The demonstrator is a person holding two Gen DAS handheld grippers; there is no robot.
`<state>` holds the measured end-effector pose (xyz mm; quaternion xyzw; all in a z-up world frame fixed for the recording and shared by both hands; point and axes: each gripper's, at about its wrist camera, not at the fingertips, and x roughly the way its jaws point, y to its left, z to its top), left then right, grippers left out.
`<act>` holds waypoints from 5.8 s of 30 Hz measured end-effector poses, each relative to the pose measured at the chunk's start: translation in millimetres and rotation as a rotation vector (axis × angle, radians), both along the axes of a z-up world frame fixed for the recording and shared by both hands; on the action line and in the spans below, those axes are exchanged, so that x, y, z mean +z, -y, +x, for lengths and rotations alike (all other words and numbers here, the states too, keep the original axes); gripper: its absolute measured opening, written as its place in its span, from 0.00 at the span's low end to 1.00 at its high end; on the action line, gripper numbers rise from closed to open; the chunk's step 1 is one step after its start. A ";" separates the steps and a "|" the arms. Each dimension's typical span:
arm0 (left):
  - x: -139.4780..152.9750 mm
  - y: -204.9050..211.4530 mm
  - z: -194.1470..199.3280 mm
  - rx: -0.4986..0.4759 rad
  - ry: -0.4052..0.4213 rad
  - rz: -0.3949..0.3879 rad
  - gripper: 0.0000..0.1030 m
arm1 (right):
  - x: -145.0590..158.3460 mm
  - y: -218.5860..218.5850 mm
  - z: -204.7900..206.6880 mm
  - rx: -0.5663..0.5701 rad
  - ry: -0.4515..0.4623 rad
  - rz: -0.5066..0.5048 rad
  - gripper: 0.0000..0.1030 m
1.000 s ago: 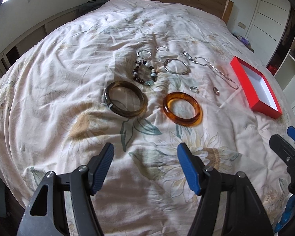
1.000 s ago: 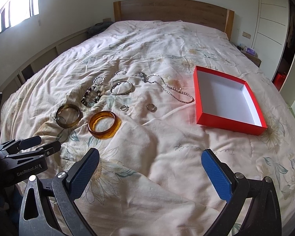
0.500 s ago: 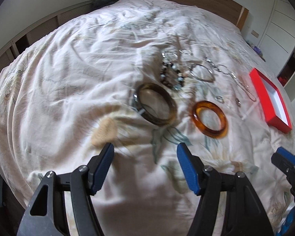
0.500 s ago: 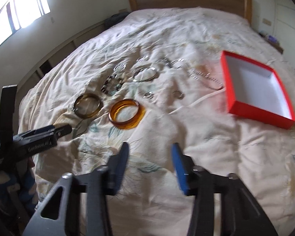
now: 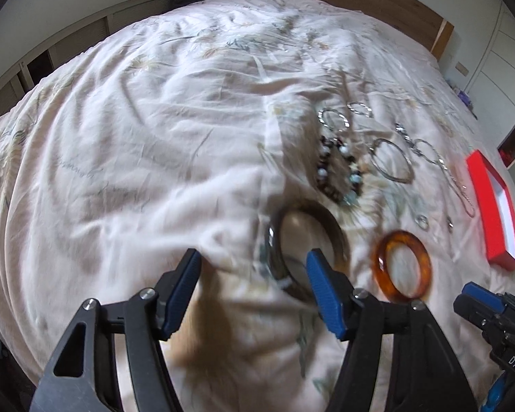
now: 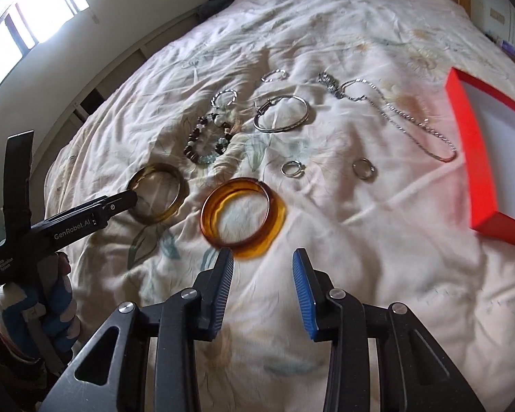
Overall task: Organize jewelry
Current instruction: 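Grasp the dark brown bangle with the left tool while the right tool grasps the amber bangle, then lift the dark brown bangle with the left tool while the right tool lifts the amber bangle, then lower both bangles into the red box and open both tools, then withdraw both tools from the red box toward the remaining jewelry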
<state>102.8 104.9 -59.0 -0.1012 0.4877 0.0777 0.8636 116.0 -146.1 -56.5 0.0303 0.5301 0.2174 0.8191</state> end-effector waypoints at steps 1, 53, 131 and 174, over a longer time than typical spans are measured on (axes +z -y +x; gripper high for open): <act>-2.9 -1.6 5.7 0.001 -0.009 0.006 0.59 | -3.9 -3.1 5.4 0.000 -0.008 -0.001 0.35; 36.7 -17.7 -53.4 0.032 0.081 -0.026 0.11 | 59.0 56.9 -71.1 -0.103 0.200 -0.007 0.10; 27.1 400.6 127.0 -0.646 0.026 0.071 0.08 | 13.1 308.4 73.1 -0.452 0.159 -0.128 0.10; 100.6 275.6 39.1 -0.530 0.117 0.079 0.34 | 132.6 229.7 -39.8 -0.424 0.364 -0.149 0.41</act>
